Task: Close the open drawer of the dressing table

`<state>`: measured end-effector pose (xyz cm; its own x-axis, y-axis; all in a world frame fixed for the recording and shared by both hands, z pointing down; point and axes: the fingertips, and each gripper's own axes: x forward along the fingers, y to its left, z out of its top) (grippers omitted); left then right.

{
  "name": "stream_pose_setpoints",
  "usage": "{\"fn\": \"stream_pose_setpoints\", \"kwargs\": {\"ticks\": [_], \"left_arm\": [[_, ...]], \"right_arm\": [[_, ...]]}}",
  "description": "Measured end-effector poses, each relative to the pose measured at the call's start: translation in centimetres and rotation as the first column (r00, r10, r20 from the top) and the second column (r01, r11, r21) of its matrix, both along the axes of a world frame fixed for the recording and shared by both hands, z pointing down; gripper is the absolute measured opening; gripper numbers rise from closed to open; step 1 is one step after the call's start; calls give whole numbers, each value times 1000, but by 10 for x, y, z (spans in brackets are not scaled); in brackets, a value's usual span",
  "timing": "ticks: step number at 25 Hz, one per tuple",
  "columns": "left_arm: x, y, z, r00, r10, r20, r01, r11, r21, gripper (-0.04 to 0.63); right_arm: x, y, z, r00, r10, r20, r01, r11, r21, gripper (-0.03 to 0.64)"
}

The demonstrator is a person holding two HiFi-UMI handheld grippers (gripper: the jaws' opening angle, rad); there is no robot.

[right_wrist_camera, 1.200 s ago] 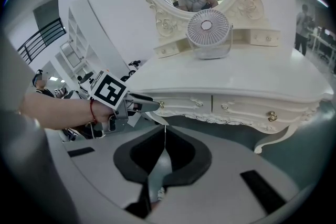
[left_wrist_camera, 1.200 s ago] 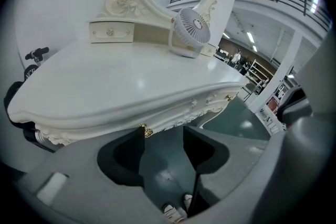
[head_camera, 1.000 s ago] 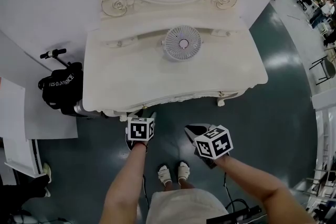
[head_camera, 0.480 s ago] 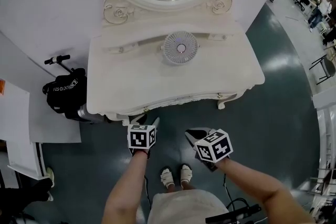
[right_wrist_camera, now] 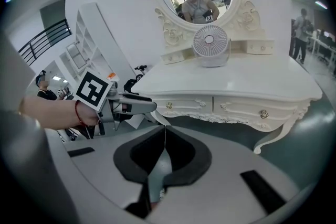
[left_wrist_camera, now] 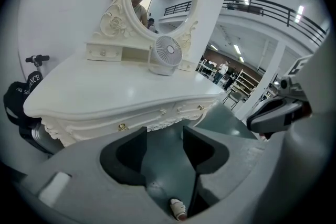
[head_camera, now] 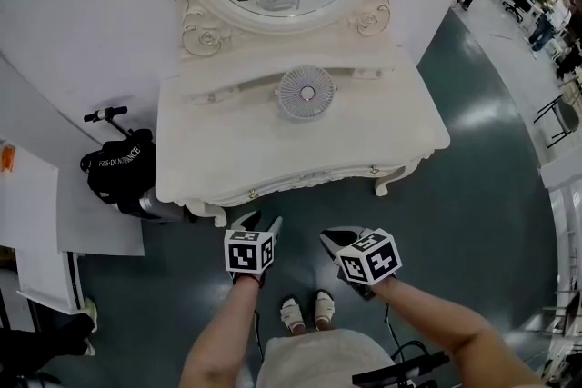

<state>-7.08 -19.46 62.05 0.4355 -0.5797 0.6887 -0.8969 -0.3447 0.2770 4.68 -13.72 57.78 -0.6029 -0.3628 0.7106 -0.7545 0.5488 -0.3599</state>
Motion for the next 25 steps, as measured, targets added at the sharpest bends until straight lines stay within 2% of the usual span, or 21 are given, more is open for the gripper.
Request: {"fn": "stream_pose_setpoints", "kwargs": {"ticks": [13,25], "left_arm": [[28,46,-31,998,45,-49,-44,999,14,219],[56,88,-78,987,96,-127,-86,993,82,219]], "right_arm": [[15,28,-15,1000,12,13,-12,1000,18,17],[29,55,-39,998,24,54,-26,998,51,17]]}}
